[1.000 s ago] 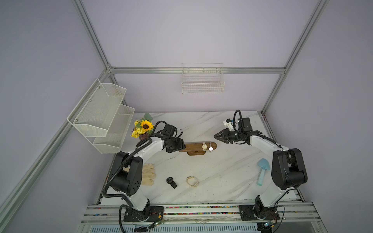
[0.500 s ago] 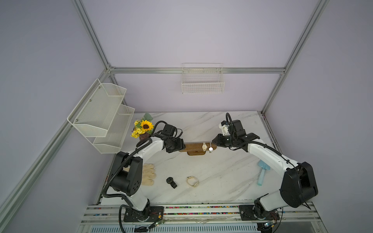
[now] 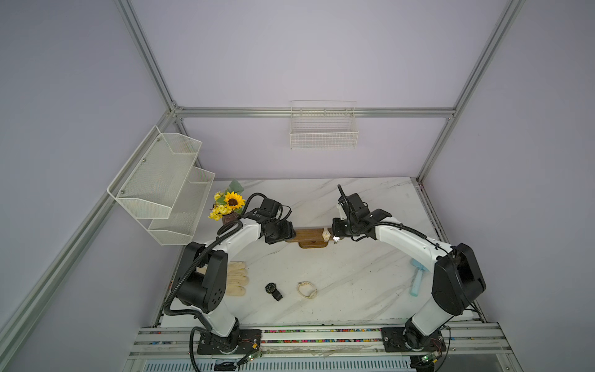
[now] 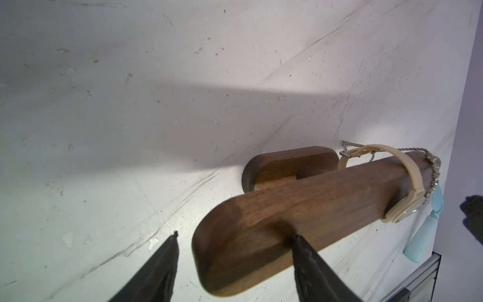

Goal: Place watch on stand
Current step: Adjust the watch on the stand.

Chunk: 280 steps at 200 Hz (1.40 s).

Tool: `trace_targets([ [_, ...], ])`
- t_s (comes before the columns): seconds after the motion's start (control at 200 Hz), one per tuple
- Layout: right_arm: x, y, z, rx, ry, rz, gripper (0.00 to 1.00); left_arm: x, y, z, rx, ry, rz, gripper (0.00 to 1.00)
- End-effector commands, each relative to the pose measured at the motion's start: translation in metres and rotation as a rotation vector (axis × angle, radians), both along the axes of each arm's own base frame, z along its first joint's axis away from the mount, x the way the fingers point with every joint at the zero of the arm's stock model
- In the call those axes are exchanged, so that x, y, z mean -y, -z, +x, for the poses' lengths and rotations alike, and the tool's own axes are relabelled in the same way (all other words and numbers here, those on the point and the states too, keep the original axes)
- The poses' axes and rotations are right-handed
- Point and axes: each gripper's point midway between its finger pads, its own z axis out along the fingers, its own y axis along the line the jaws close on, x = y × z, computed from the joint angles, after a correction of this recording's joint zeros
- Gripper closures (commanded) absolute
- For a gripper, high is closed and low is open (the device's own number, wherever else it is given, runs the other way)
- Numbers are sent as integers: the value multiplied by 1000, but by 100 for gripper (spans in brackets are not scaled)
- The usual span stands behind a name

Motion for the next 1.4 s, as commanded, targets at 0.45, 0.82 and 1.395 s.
trace_targets([
  [0.45,14,20,7,10,62,-194,75,2,-7,10,29,22,-10,32],
  [0.82,5,27,10,-9,62,-156,80,2,-4,9,23,25,-8,32],
  [1.395,0,14,16,14,51,-148,91,1,-2,9,20,27,-3,32],
])
